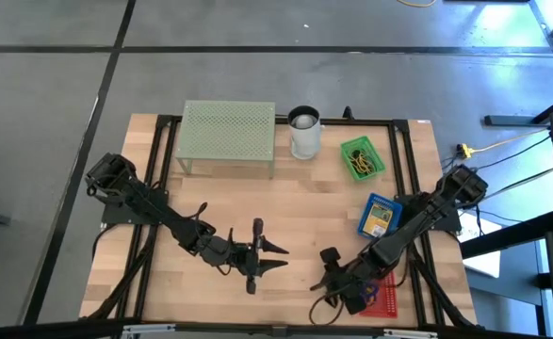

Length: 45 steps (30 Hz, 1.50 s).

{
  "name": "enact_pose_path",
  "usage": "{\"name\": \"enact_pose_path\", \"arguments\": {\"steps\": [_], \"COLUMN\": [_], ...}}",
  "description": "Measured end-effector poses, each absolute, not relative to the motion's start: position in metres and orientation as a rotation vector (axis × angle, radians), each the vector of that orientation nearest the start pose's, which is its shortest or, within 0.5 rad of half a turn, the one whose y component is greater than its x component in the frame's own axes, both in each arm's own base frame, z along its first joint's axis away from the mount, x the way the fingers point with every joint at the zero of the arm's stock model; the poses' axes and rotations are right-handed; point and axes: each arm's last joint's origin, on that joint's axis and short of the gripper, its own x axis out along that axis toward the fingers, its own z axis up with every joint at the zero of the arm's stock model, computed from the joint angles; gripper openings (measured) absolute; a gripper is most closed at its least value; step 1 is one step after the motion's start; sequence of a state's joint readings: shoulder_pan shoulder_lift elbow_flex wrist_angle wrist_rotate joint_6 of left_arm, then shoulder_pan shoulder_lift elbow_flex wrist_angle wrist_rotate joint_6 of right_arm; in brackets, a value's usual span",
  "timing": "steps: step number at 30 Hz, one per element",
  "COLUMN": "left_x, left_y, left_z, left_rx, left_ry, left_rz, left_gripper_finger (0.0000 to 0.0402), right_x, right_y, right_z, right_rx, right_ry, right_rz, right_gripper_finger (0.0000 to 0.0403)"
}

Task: Pick & Place Office Desk Supplies
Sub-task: Put the black rubber band into the green bin

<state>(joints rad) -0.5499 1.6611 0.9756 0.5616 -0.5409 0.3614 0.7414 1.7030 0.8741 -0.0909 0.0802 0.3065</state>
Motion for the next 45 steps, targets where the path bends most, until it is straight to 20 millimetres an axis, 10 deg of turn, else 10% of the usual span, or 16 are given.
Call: {"name": "enact_pose_path", "arguments": {"steps": [19, 31, 45], "left_x": [0.316, 0.316, 0.315], "left_y": [-0.178, -0.178, -0.181], "left_z": [0.245, 0.245, 0.245], "left_rx": [0.436, 0.436, 0.451], "left_ry": [0.121, 0.121, 0.119], "left_rz": [-0.018, -0.017, -0.027], "left_gripper_finger": [0.0115, 0.0116, 0.0116], "right_x": [0.254, 0.254, 0.25], "right_y": [0.231, 0.231, 0.201], "right_z": [0.123, 0.123, 0.196], "right_rx": [-0.228, -0.183, -0.237], "right_ry": [1.171, 1.178, 0.897], "right_rz": [0.484, 0.451, 0.17], "right_gripper_finger": [0.0198, 0.0019, 0.0012]}}
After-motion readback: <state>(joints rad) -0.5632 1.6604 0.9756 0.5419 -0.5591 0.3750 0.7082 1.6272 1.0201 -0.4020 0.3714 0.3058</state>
